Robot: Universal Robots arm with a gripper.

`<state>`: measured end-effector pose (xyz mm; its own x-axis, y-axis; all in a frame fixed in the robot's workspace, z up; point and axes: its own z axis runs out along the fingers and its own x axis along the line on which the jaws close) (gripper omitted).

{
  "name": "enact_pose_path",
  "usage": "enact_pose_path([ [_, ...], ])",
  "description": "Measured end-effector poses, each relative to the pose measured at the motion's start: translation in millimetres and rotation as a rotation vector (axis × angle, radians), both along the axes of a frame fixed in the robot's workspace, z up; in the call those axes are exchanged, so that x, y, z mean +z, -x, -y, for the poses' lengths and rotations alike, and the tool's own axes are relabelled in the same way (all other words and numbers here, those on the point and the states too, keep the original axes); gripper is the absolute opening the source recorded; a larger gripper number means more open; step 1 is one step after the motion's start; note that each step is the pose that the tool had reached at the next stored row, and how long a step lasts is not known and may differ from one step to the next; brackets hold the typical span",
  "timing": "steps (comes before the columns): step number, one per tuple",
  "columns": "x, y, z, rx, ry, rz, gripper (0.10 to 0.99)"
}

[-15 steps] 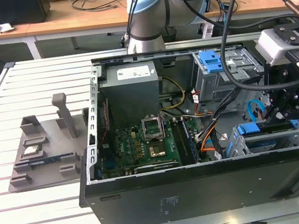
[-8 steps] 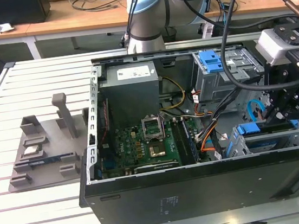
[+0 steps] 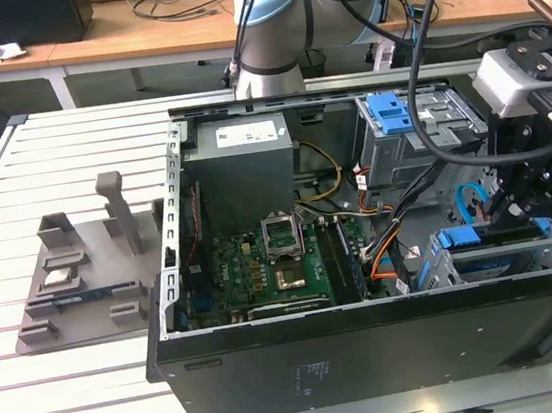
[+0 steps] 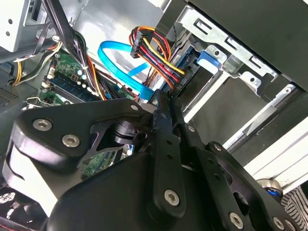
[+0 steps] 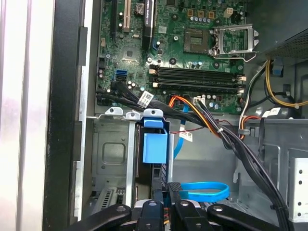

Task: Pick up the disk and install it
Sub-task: 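Insert the second disk wire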

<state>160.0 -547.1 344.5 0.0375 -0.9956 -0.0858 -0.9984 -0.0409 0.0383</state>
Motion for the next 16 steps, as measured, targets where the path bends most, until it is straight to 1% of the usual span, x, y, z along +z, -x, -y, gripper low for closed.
enact_pose_path([
  [6,-1.8,-0.4,0.0,0.000,0.001,-0.0003,0.161],
  [8,-1.8,-1.1,0.1,-0.003,0.008,-0.0003,0.161],
  [13,-3.5,-2.2,0.4,-0.003,0.008,-0.0002,0.161],
  [16,-7.6,2.2,0.5,-0.003,0.008,-0.0003,0.161],
])
